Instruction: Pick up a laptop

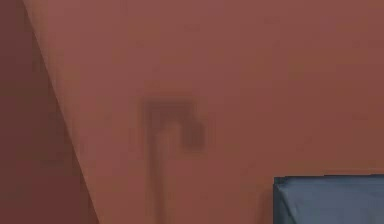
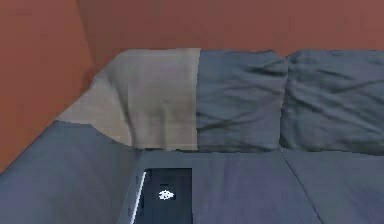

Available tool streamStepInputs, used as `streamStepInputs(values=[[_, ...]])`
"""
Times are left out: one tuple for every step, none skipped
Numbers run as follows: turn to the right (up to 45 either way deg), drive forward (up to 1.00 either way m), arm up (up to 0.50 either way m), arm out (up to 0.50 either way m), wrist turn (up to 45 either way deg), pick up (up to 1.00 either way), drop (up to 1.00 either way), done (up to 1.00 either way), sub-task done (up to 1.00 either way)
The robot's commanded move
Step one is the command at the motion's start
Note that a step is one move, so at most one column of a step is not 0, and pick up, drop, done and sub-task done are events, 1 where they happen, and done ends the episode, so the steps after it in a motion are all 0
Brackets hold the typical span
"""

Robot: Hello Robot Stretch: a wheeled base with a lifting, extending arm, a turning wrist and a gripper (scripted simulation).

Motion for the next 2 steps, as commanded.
streamStepInputs(values=[[0.0, 0.00, 0.50, 0.00, 0.0, 0.00, 0.00, 0.00, 0.00], [0.0, 0.00, 0.14, 0.00, 0.0, 0.00, 0.00, 0.00, 0.00]])
